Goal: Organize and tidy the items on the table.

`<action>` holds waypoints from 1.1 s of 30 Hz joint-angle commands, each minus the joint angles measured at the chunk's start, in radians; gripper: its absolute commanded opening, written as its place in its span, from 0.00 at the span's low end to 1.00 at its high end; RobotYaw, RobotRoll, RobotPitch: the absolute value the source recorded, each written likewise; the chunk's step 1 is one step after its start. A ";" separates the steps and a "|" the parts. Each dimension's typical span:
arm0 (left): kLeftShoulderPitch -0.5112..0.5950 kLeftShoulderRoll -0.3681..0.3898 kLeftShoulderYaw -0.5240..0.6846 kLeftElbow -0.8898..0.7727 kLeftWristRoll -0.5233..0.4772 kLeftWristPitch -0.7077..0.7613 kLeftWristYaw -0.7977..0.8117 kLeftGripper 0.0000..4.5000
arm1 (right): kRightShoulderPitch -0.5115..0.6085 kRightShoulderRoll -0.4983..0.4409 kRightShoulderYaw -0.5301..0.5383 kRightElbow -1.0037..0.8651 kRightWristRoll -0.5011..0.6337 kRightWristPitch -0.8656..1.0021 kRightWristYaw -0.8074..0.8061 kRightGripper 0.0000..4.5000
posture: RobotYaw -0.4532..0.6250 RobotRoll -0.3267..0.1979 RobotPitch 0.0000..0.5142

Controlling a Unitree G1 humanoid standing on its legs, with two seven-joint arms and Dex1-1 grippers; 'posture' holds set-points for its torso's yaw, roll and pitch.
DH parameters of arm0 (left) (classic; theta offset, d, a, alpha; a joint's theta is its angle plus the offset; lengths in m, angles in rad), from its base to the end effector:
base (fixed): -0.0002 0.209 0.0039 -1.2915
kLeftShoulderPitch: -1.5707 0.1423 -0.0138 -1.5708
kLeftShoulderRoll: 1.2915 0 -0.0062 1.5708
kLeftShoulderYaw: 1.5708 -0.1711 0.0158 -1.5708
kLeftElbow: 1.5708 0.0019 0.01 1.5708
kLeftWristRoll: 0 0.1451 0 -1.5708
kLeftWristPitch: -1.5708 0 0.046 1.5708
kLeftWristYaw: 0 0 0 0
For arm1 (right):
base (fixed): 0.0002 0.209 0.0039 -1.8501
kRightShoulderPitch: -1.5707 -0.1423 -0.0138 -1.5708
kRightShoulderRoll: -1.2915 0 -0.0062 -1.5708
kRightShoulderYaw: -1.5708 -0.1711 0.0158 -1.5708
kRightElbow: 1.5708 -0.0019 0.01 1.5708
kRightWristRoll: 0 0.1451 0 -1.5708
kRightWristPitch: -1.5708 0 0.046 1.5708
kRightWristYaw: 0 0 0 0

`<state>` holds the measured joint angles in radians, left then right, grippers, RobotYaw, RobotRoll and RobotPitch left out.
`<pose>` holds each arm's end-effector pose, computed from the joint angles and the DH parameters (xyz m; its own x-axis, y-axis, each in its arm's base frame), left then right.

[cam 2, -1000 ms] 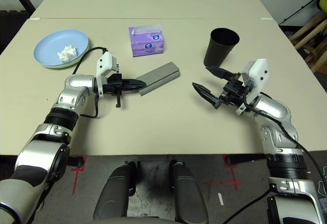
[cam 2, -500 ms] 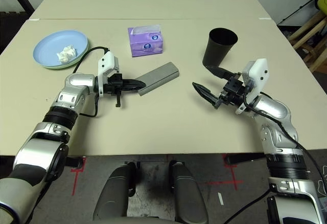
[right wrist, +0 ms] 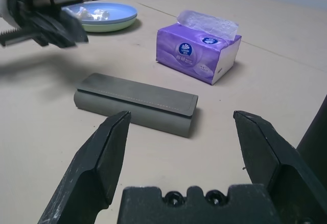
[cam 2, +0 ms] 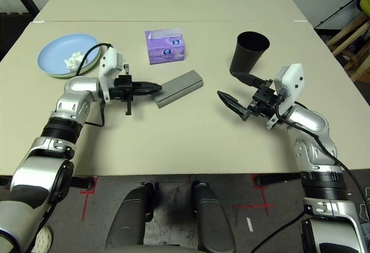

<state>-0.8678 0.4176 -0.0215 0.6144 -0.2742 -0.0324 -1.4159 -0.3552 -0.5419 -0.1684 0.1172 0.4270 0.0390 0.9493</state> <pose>0.3397 0.1977 0.1974 0.1691 -0.9829 -0.0731 0.9419 0.1393 0.3056 0.2624 -0.2591 0.1600 0.6607 0.7405 0.1229 -0.6997 0.6669 -0.2563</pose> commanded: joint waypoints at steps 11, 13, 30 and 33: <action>0.048 0.032 -0.030 -0.079 -0.058 0.022 -0.160 1.00 | -0.020 -0.045 -0.004 -0.010 -0.001 0.055 0.000 1.00 | 0.49 0.62 0.39; 0.055 0.033 -0.038 -0.069 -0.043 -0.003 -0.164 1.00 | -0.025 -0.081 0.006 0.002 -0.023 0.049 0.024 1.00 | 0.49 0.62 0.39; 0.087 -0.007 -0.043 -0.088 -0.069 -0.029 -0.172 1.00 | -0.212 -0.431 0.242 0.207 -0.326 -0.158 0.377 1.00 | 0.48 0.62 0.40; 0.093 -0.007 -0.043 -0.094 -0.070 -0.026 -0.172 1.00 | -0.266 -0.489 0.319 0.259 -0.407 -0.238 0.477 1.00 | 0.47 0.62 0.40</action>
<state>-0.7922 0.4113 -0.0522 0.5473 -0.3358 -0.0596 -1.5793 -0.6074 -1.0040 0.1161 0.3496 0.0601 -0.1536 1.3721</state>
